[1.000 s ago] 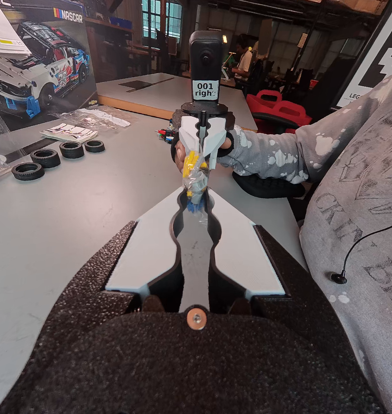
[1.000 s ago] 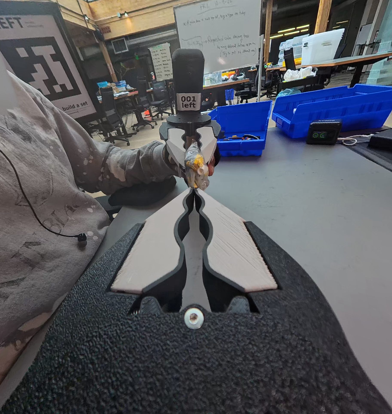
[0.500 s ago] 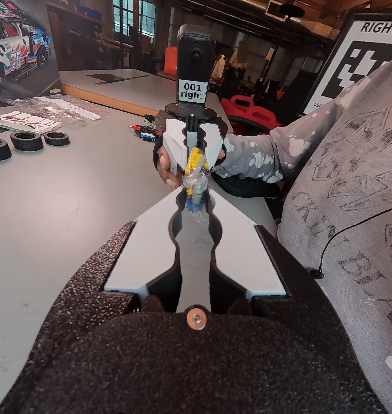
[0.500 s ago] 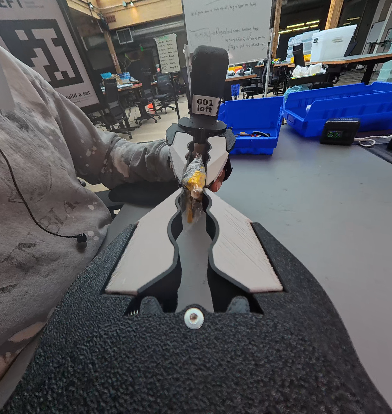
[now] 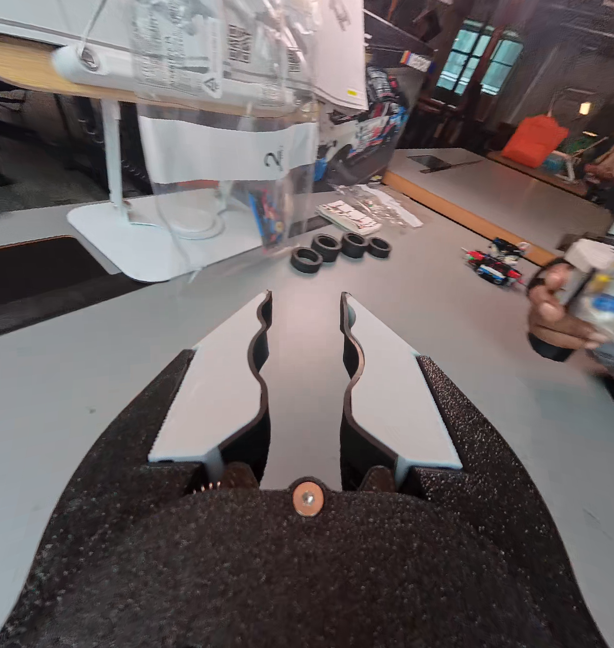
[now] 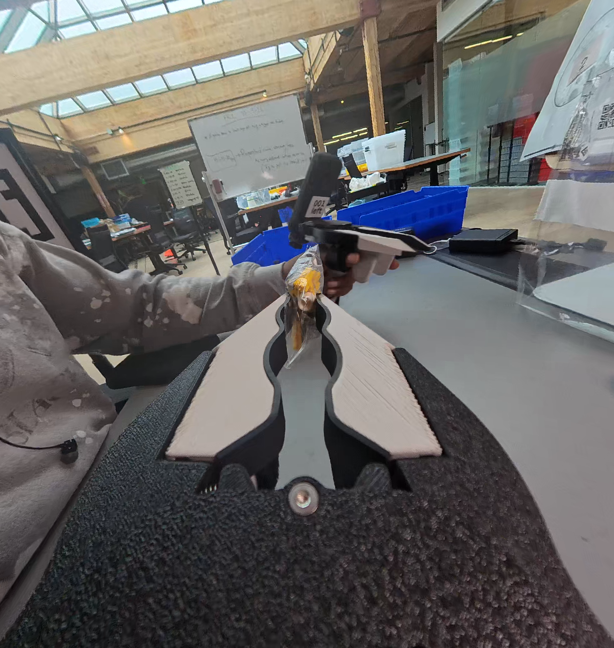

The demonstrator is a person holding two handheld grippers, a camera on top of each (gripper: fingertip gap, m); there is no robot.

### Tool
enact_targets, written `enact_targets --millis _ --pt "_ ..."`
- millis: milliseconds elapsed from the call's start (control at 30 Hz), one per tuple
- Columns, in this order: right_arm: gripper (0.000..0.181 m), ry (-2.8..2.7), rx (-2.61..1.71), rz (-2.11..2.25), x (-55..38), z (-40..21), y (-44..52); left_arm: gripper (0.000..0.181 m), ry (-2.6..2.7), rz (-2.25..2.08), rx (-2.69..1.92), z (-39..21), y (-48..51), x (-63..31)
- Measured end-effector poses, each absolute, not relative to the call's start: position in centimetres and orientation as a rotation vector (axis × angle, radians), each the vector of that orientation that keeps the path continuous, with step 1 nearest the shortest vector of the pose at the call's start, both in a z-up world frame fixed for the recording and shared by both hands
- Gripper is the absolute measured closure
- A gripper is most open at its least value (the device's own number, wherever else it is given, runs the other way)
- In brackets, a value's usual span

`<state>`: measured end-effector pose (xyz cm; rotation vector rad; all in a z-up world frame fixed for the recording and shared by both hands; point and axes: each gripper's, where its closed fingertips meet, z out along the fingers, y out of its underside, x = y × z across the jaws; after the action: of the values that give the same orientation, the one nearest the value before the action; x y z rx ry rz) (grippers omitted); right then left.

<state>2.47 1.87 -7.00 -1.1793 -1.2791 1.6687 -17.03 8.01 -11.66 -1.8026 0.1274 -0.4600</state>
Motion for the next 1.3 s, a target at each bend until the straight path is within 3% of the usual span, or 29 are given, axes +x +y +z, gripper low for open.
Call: enact_targets --millis 167,400,567,633,733,967,1300 --pt "0.169 -1.366 -1.154 1.662 2.3 -7.7 0.3 0.136 0.035 -0.402 -1.883 -14.1 16.8 -23.1" --pt "0.169 -1.405 -1.154 1.684 2.5 -8.2 0.0 0.144 0.165 -0.594 -1.729 -10.7 21.3 -21.3" --pt "0.169 -1.404 -1.154 1.696 2.6 -8.3 0.1 0.157 0.137 -0.704 -1.645 -9.2 21.6 -21.3" --pt "0.169 -1.408 -1.153 1.697 2.6 -8.3 0.1 0.172 0.155 -0.737 -1.642 -9.1 21.3 -20.9" --pt "0.169 -1.4 -1.145 1.697 2.7 -8.0 0.1 0.181 0.211 -0.765 -1.593 -7.8 19.7 -19.9" --pt "0.169 -1.354 -1.068 1.69 3.8 -5.2 0.3 0.181 0.464 -0.72 -1.513 -4.0 10.3 -15.6" --pt "0.169 -1.345 -0.779 1.386 7.8 7.4 0.5 0.181 0.701 -0.804 -1.395 -4.6 -6.0 -7.0"
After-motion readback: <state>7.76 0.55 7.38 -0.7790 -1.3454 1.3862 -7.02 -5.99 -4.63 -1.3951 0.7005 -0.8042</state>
